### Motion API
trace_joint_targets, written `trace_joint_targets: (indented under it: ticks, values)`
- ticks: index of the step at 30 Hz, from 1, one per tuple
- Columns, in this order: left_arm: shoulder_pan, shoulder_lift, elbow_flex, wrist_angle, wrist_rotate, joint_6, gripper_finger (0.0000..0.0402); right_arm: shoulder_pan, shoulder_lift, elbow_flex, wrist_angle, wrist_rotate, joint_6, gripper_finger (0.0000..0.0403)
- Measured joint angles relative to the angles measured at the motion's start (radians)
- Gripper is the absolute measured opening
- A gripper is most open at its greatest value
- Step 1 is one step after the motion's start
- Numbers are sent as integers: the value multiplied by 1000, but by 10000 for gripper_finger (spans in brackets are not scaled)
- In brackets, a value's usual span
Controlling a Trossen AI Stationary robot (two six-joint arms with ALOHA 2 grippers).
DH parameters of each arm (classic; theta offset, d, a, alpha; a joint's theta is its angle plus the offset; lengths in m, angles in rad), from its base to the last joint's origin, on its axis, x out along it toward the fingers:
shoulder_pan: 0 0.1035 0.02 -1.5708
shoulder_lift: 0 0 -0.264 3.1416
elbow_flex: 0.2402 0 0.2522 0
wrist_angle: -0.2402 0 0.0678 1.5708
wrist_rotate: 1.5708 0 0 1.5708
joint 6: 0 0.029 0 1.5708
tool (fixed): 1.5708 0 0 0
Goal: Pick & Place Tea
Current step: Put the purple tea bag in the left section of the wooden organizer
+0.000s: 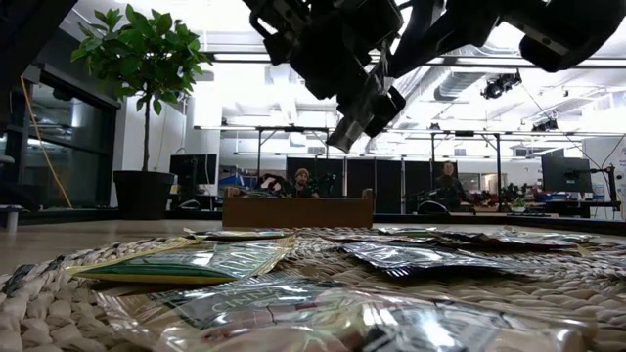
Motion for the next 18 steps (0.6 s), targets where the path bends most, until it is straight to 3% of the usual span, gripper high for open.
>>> trace_joint_targets:
  ticks: [5, 12, 18]
  values:
    - [0, 0, 0, 0, 15, -26, 117, 0, 0, 0, 0, 0, 2, 0]
    - [1, 0, 0, -4, 15, -49, 13, 1, 0, 0, 0, 0, 4, 0]
    - [1, 0, 0, -4, 13, -97, 3, 1, 0, 0, 0, 0, 32, 0]
